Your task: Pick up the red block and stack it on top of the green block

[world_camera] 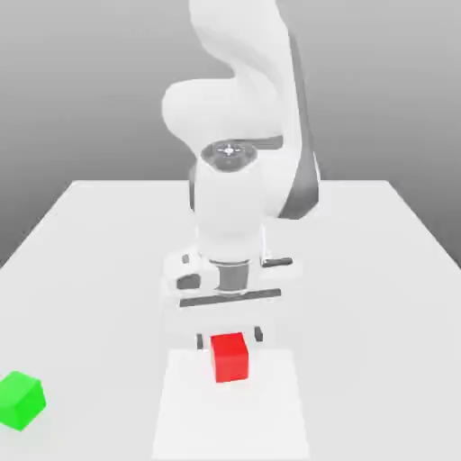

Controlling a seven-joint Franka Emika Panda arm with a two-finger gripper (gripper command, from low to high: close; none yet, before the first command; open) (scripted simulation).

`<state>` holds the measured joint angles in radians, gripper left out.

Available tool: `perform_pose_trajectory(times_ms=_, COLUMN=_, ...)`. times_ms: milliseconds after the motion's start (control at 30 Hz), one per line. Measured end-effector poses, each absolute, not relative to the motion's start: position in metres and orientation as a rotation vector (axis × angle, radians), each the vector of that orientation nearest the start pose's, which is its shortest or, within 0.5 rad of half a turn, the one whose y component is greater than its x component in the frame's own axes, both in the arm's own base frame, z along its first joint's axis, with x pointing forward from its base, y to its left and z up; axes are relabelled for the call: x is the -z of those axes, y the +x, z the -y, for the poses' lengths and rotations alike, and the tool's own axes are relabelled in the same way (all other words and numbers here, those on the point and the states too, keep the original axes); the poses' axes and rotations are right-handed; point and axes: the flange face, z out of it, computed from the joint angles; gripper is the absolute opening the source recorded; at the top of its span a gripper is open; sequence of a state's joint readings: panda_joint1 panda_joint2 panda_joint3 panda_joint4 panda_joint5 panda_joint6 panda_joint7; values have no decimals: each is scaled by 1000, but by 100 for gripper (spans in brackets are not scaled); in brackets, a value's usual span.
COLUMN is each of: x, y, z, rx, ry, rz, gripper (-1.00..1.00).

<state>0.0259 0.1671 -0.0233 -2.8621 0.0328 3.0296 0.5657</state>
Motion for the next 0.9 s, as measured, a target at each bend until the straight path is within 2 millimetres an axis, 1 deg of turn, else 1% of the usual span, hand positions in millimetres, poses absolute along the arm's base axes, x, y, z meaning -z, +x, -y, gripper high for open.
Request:
perform_pose_trajectory(times_ms=33, x=-146, y=346, z=2, rx=1, ry=-3004, rz=-922, gripper=-100)
perform_pose_trajectory(times_ms=200, x=-146, y=346, z=2, rx=0, ry=-3004, rz=-923, gripper=-100)
perform_pose_trajectory(times_ms=233, x=-143, y=346, z=2, rx=0, ry=-3004, rz=-922, gripper=-100)
perform_pose_trajectory(times_ms=267, x=-146, y=346, z=2, rx=0, ry=-3003, rz=-922, gripper=-100)
perform_pose_trajectory(times_ms=333, x=-159, y=347, z=2, rx=0, ry=-3004, rz=-922, gripper=-100)
perform_pose_trajectory(times_ms=500, x=-200, y=347, z=2, rx=0, ry=-3003, rz=-923, gripper=-100)
perform_pose_trajectory(times_ms=533, x=-206, y=351, z=11, rx=-2, ry=-2984, rz=-979, gripper=-100)
perform_pose_trajectory(times_ms=567, x=-210, y=358, z=25, rx=-4, ry=-2954, rz=-1062, gripper=-100)
perform_pose_trajectory(times_ms=667, x=-218, y=383, z=76, rx=-10, ry=-2829, rz=-1347, gripper=-100)
perform_pose_trajectory(times_ms=767, x=-225, y=403, z=134, rx=-14, ry=-2676, rz=-1625, gripper=-100)
perform_pose_trajectory(times_ms=900, x=-235, y=418, z=212, rx=-12, ry=-2452, rz=-1950, gripper=-100)
